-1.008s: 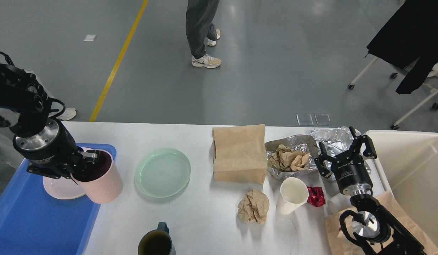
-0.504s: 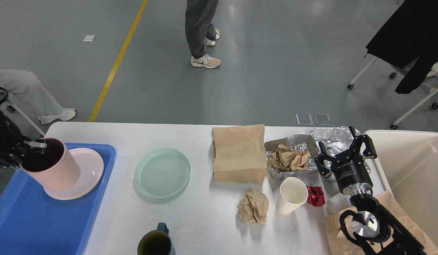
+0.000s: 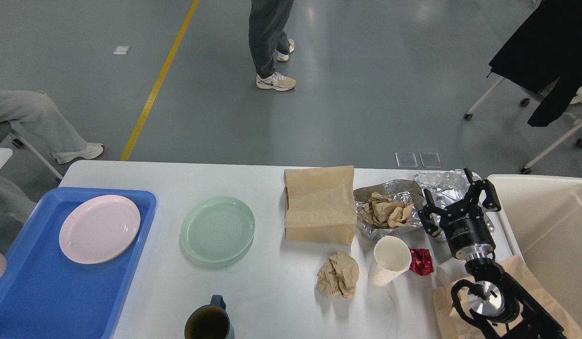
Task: Tidy desktop
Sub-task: 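Release the pink mug on the tray corner and withdraw the left gripper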
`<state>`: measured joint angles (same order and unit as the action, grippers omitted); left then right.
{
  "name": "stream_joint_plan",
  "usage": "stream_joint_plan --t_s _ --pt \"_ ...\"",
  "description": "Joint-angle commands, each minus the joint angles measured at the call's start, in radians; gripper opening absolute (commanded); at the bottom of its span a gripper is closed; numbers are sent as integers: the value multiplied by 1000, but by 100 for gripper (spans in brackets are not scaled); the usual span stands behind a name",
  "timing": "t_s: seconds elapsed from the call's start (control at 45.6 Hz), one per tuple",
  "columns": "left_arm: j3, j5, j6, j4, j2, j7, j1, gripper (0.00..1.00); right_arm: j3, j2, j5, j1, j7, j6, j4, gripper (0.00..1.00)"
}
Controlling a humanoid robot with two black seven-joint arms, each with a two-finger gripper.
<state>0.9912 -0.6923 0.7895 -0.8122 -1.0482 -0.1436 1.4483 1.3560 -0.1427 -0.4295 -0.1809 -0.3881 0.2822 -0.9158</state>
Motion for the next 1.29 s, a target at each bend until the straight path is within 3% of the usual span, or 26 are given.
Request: stream_joint_plan --t_s 0.0,0.329,0.658,0.877,1.052,1.14,1.271 --pt "-218 -19 23 175 51 -33 -277 1 0 0 0 0 0 0 0 100" --pt "-286 -12 14 312 155 -51 -394 2 0 0 0 0 0 0 0 100" --pt "-332 -1 -1 318 189 -57 -471 3 0 0 0 0 0 0 0 100" --pt "-327 -1 -70 321 197 -50 -483 5 0 0 -2 0 0 0 0 100" --pt "-341 10 -64 332 198 -53 -490 9 0 0 0 0 0 0 0 100" --pt "-342 17 -82 332 203 -60 -499 18 0 0 0 0 0 0 0 100" --pt "-341 46 -142 329 203 -59 -511 56 0 0 0 0 0 0 0 100"
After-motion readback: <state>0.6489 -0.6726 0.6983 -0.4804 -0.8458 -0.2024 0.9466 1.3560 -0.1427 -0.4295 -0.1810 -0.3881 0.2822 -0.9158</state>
